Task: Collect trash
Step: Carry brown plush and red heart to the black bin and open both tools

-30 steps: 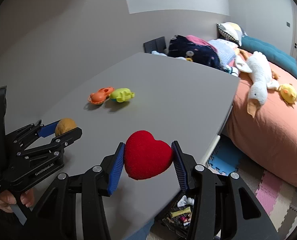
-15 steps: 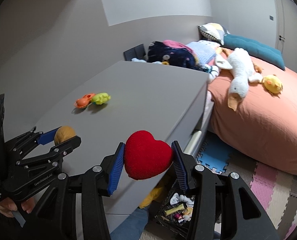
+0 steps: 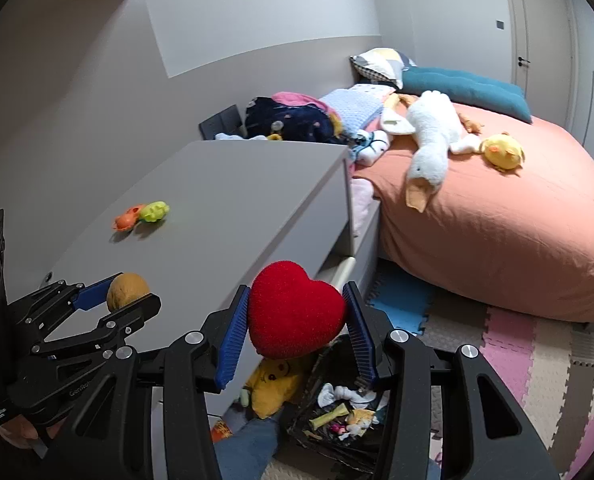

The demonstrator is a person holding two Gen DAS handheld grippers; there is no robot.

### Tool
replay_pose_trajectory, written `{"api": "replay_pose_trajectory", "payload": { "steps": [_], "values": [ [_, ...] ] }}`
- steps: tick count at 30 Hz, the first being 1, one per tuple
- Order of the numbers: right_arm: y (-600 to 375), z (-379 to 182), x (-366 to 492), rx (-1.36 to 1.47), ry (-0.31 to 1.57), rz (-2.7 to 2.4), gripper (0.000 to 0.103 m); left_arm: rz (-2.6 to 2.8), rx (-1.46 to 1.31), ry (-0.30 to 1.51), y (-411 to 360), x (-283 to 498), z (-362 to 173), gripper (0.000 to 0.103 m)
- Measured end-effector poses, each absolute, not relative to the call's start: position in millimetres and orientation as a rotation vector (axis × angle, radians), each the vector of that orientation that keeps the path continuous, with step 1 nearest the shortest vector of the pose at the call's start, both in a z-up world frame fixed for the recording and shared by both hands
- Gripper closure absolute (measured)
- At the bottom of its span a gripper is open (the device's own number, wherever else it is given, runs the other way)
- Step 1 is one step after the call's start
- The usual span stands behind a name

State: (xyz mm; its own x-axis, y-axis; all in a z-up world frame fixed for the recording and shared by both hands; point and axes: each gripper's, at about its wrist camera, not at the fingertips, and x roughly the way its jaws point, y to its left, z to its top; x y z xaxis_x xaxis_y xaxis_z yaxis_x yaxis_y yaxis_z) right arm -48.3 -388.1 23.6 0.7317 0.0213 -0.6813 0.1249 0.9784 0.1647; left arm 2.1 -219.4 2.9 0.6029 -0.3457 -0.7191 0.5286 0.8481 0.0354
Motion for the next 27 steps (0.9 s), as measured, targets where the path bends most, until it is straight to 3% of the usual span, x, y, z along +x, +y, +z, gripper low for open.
{"api": "replay_pose_trajectory", "payload": {
  "steps": [27],
  "values": [
    [-463.7, 16.2, -96.9, 0.255, 0.745, -0.222, 0.055, -0.708, 0.380, 0.797, -316.5, -42.3, -17.8, 0.057]
  ]
}}
